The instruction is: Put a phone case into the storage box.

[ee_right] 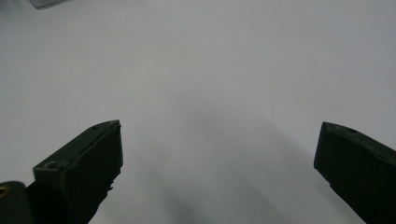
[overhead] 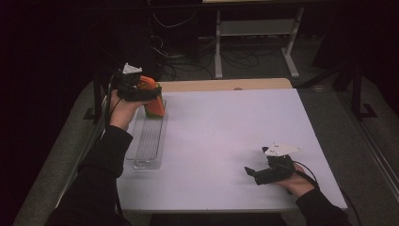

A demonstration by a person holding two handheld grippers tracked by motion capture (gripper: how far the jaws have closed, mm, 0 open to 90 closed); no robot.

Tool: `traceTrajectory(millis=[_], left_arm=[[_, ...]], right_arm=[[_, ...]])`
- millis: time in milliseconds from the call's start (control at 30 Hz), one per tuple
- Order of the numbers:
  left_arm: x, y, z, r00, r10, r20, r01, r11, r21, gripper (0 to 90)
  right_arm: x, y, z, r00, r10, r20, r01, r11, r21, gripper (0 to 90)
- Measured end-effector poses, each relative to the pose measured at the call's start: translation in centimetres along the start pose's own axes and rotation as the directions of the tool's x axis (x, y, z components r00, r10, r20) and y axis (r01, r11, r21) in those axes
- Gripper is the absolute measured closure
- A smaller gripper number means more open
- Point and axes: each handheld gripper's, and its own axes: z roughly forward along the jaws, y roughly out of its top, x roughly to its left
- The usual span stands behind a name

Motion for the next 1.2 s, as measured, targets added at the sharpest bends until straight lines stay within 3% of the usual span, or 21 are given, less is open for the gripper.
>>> traceTrajectory(millis=[233, 300, 633, 933, 1200], left_arm=[[0.6, -1.1, 1.5, 0.9954, -0.051, -0.081, 0.054, 0.9979, 0.036, 13.3], [0.6, -1.4, 2.0, 0.9940, -0.046, -0.099, 0.053, 0.9964, 0.067, 13.2], [0.4, -2.8, 4.4, 0.9822, -0.067, -0.175, 0.087, 0.9904, 0.108, 12.9], [0.7, -3.5, 5.7, 0.9755, -0.075, -0.207, 0.107, 0.9826, 0.152, 12.4], [0.7, -3.6, 6.5, 0.9726, -0.067, -0.223, 0.099, 0.9857, 0.136, 11.4]], right_arm=[[0.0, 0.0, 0.0, 1.0000, -0.003, 0.001, 0.003, 1.000, -0.002, 0.4], [0.0, 0.0, 0.0, 1.0000, -0.003, 0.001, 0.003, 1.000, -0.002, 0.4], [0.0, 0.0, 0.0, 1.0000, -0.002, 0.001, 0.002, 1.000, -0.004, 0.4], [0.1, 0.1, -0.1, 1.0000, 0.003, 0.000, -0.003, 1.000, -0.004, 0.4], [0.1, 0.1, -0.1, 1.0000, 0.004, 0.000, -0.004, 1.000, -0.003, 0.4]])
